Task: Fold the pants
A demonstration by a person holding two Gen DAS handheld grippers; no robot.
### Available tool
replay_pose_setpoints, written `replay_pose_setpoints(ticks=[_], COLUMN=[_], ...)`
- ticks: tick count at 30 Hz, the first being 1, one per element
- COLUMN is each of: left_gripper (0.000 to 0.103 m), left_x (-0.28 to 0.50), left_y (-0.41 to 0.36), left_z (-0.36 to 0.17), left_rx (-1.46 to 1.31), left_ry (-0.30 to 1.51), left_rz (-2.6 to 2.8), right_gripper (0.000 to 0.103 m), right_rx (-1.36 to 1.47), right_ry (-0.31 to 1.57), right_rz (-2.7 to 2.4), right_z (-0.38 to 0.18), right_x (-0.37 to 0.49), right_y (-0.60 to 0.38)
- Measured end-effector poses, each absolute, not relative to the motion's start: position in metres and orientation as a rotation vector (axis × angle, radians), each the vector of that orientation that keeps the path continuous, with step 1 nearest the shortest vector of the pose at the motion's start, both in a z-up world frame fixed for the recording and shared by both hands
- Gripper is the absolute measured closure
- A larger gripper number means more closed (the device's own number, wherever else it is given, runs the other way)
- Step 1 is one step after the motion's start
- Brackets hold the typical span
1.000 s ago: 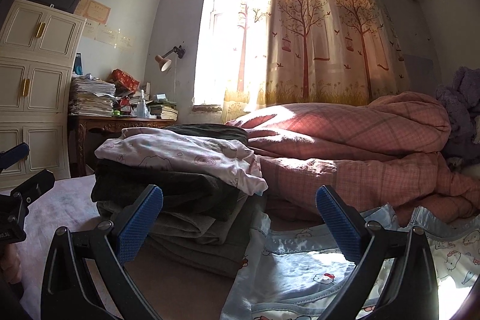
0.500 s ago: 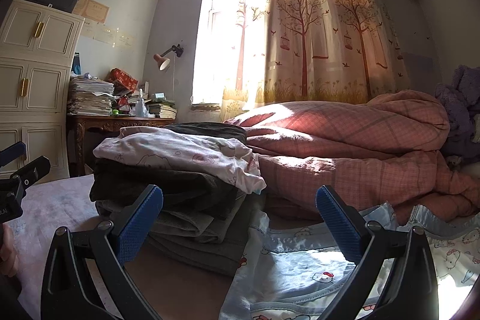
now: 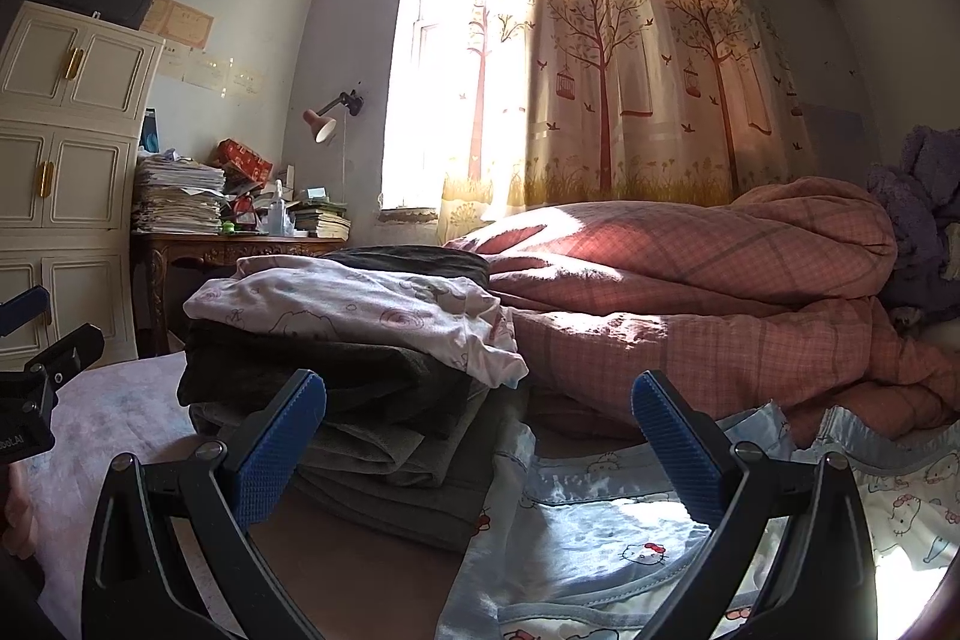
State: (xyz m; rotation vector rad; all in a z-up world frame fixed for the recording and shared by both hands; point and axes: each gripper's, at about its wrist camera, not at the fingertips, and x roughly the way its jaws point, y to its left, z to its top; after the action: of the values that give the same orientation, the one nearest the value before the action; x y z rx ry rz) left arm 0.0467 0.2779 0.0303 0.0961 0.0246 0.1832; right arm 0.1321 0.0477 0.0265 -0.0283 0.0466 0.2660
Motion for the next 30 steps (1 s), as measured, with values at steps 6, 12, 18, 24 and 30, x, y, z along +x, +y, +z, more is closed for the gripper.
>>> replay_pose_setpoints(ticks=[6,12,18,24,30], left_gripper=[0.000,0.000,0.000,0.000,0.000], left_x=[0.0474,0.0479,0.0509,0.0513,0.0500], left_y=[0.2796,0.2834,0.2837,0.2824,0.2821], left_z=[0.0306,0.0311,0.0314,0.0316,0.0319], left_rx=[0.095,0.081,0.079,0.081,0.078], left_ry=[0.035,0.038,0.045,0.043,0.038], left_rz=[0.198,0.189,0.185,0.176,0.171], right_gripper=[0.001,0.001,0.001,0.001,0.001], right_rx=[-0.027,-0.025,-0.024,-0.024,-0.026], right_ry=[0.046,0.036,0.035,0.034,0.037], right_rz=[0.265,0.268,0.268,0.268,0.268], right_z=[0.0264,0.0279,0.0280,0.0281,0.0280], right_x=[0.1317,0.1297,0.1297,0.1296,0.1298], right_y=[0.0478,0.0461,0.0463,0.0463,0.0465])
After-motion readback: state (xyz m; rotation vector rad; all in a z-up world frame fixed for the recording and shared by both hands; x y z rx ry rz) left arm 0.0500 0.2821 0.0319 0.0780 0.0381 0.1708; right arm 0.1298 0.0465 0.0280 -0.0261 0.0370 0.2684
